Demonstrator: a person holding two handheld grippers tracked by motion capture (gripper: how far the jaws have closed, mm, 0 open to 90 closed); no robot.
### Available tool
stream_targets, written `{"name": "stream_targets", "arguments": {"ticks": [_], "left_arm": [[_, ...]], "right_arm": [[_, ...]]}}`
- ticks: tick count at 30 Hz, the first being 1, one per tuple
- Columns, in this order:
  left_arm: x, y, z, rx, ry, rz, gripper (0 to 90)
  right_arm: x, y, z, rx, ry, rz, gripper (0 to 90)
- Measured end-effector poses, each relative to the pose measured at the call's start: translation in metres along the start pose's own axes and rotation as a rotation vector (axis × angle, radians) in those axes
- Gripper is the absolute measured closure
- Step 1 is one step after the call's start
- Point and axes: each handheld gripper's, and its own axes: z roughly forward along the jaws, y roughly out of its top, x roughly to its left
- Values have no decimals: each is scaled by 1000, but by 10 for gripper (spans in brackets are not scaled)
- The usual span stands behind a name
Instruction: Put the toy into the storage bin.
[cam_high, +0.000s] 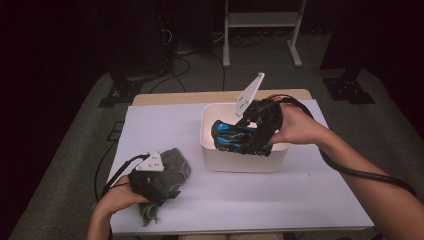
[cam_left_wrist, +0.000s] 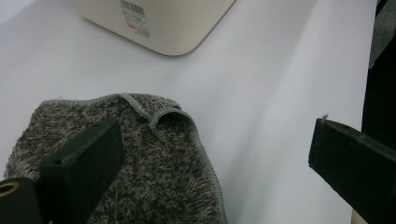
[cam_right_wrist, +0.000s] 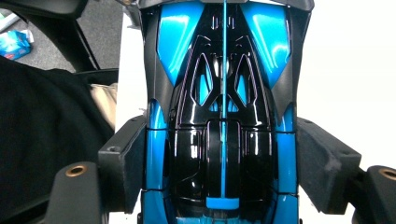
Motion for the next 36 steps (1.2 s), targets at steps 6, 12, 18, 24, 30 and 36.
{"name": "stream_targets", "arguments": {"ticks": [6,12,18,24,30,36], "left_arm": [[-1,-2,0,1,1,-4,29],[-1,-2,-1,-4,-1,-5,29],[-2,-2,1,1,-5,-10,29],[-1,-1,2,3,-7,1,29],[-1,-1,3,4,-8,-3,29],[0,-1,1,13,-8,4,29]], "right_arm": [[-16,-3,1,1,-5,31,249],[-30,-7,3,1,-28,49,249],[-43,-14,2,3,-28,80,249],[-54,-20,6,5,-38,101,249],[-66,-23,14,21,-35,119,249],[-73,-25,25,45,-21,129,249]]}}
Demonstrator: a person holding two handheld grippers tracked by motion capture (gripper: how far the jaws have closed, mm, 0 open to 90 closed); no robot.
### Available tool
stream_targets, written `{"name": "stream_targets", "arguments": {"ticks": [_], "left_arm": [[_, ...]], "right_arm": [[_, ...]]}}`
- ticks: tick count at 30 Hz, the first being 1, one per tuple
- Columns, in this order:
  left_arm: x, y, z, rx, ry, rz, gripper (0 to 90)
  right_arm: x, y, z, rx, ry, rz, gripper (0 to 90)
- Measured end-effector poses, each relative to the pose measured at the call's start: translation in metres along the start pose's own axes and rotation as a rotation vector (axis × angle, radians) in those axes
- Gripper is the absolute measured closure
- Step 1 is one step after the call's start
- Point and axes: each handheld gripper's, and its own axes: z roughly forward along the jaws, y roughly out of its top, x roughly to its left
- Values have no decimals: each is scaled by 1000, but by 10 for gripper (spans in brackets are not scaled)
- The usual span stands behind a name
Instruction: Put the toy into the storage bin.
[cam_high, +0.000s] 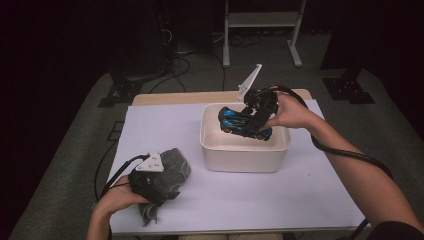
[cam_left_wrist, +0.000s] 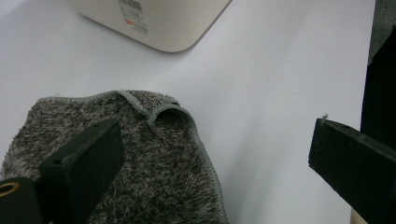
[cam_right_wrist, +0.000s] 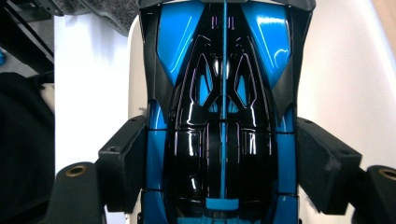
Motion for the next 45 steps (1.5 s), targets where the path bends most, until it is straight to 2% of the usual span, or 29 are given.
{"name": "stream_targets", "arguments": {"ticks": [7,20,25,45], "left_arm": [[0,-1,0,0,-1,-10,29],[0,-1,1,4,-3,-2,28],[0,0,0,4,-1,3,29],[0,0,-1,9,3,2,28]], "right_arm": [[-4,-2,13,24,14,5,249],[-5,-12,30,50,29,27,249],[-6,-12,39,59,36,11,249],[-10,-15,66,95,70,29,249]]}}
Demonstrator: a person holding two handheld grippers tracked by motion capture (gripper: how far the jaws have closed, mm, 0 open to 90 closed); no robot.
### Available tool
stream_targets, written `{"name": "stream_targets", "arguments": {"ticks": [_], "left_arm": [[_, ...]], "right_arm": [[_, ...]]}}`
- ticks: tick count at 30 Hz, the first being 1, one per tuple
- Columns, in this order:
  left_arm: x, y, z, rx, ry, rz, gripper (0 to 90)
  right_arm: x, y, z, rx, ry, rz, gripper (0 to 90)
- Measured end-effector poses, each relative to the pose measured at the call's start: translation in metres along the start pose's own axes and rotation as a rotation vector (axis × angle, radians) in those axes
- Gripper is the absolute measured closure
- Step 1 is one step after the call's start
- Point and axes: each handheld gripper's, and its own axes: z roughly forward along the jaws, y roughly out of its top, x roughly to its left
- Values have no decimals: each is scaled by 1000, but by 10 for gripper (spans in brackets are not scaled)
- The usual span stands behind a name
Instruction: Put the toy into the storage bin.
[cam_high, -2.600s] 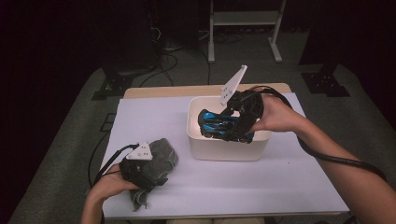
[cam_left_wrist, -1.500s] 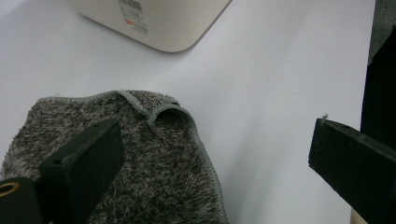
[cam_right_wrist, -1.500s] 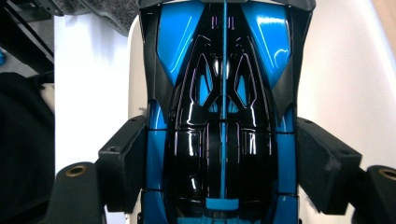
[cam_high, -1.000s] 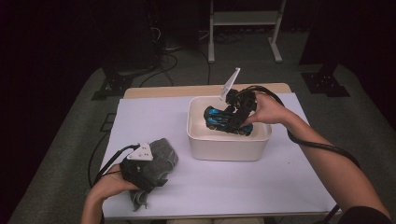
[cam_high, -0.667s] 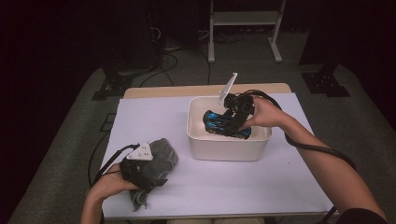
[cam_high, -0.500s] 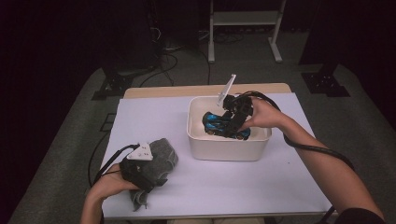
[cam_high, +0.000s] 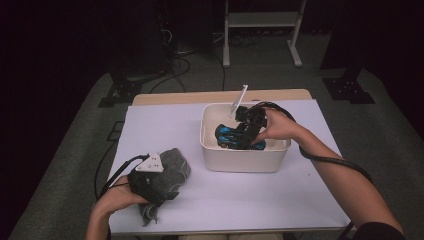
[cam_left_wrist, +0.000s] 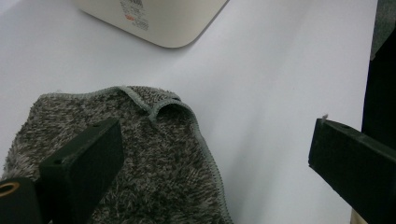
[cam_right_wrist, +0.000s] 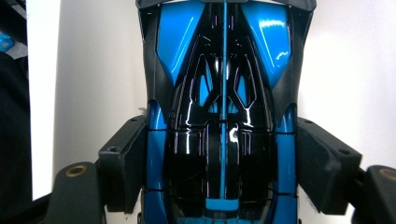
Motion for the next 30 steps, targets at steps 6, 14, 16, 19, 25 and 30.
{"name": "stream_targets", "arguments": {"ticks": [6,14,16,19,25,30], "left_arm": [[1,0,0,5,4,0,29],[0,1,1,10,4,2,29],[-1,1,1,7,3,4,29],[-1,2,1,7,3,5,29],[-1,5,3,8,-5,12,29],[0,7,4,7,-8,17,29]], "right_arm": [[-2,-1,5,3,7,7,249],[-3,-3,13,27,12,12,249],[-3,-4,15,31,14,14,249],[-3,-4,15,38,12,13,249],[-3,-5,14,37,11,15,250],[-3,-7,14,39,11,21,252]]}}
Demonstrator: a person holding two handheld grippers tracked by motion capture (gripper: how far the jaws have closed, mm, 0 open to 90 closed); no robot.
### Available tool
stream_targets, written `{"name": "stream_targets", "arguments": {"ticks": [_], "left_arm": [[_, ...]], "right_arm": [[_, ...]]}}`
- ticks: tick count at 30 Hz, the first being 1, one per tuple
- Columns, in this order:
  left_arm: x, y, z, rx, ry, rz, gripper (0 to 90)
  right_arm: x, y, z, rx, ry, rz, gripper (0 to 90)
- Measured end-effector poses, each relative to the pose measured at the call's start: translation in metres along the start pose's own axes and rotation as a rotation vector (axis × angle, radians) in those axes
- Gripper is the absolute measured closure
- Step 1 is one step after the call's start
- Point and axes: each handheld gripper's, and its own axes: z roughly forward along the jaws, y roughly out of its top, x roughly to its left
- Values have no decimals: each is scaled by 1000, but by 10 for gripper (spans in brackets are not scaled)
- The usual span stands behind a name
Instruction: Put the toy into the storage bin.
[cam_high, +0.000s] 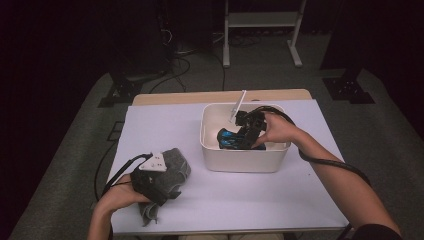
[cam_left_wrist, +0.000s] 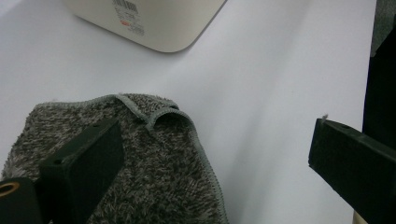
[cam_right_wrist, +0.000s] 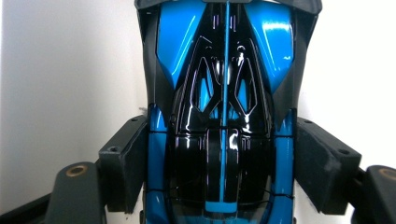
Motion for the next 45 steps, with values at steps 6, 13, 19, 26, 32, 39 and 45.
{"name": "stream_targets", "arguments": {"ticks": [6,13,19,26,32,39,45], "left_arm": [[0,1,0,2,-1,8,28],[0,1,2,4,-8,9,29],[-1,0,2,9,-9,10,29],[-2,-2,-1,6,-3,5,28],[-2,-2,-1,5,-4,3,29],[-3,-1,1,5,-5,3,28],[-2,-1,1,6,-5,6,29]], "right_arm": [[-4,-2,-20,-126,24,16,753],[2,3,-29,-61,-46,3,579],[2,3,-18,-36,-22,10,551],[1,4,-15,-28,-9,6,540],[0,3,-15,-30,-7,9,535],[0,-1,-15,-35,-5,13,534],[1,-3,-17,-39,-5,13,533]]}}
